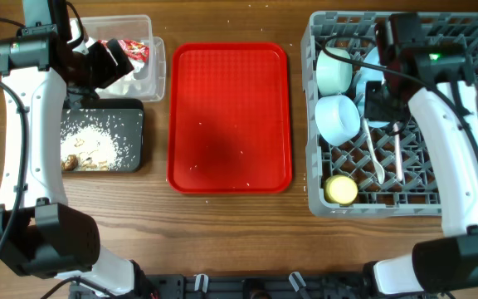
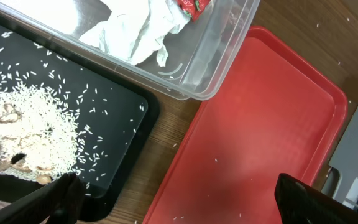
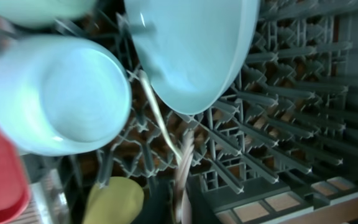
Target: Sort waste into correct bins and load items into the dishwasher rack
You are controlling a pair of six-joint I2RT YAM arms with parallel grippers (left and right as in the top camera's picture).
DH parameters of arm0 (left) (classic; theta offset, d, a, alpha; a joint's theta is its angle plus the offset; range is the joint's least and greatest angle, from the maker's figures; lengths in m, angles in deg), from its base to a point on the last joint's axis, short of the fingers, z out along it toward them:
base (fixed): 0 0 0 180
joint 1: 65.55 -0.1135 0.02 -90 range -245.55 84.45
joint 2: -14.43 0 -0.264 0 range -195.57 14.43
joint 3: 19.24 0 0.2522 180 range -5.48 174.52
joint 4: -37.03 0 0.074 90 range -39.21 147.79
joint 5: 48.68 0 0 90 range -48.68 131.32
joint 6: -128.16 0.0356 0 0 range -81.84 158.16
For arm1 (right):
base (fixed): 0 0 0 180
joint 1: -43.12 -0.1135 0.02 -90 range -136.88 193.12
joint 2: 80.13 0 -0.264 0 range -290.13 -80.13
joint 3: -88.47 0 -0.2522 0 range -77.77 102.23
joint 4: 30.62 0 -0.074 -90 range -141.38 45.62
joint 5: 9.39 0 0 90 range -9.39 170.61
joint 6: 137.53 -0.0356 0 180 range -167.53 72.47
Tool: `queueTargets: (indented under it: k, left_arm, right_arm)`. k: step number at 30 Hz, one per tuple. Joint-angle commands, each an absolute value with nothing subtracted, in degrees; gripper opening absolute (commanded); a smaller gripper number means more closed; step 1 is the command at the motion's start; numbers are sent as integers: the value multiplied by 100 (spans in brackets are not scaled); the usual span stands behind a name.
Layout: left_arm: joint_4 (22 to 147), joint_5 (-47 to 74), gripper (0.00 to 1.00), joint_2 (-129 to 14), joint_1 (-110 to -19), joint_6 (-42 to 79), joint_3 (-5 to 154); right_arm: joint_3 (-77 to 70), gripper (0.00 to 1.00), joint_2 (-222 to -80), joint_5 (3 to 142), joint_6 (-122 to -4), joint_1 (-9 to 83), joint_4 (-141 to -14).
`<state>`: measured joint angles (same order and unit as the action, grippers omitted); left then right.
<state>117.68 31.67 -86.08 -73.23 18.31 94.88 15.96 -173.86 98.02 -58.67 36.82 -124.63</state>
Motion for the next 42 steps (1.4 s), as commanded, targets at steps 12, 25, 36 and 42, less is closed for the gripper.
queueTargets:
  k: [12, 25, 36, 42]
  left_arm:
    - [11771, 3200, 100, -8555, -7356, 1841, 9536]
    - [11771, 3202, 100, -8555, -7356, 1841, 9536]
    - [11771, 3202, 100, -8555, -7356, 1844, 9536]
    - [11771, 3202, 100, -8555, -7356, 1841, 9536]
  right_arm:
    - [2982, 74, -15974, 7404, -5622, 3758, -13593]
    - [2978, 100, -14291, 7083, -5670, 3758, -13650]
    - [2833, 100, -14291, 8989, -8478, 3758, -13647]
    - [429, 100, -13283, 9122, -7305, 3708, -11188]
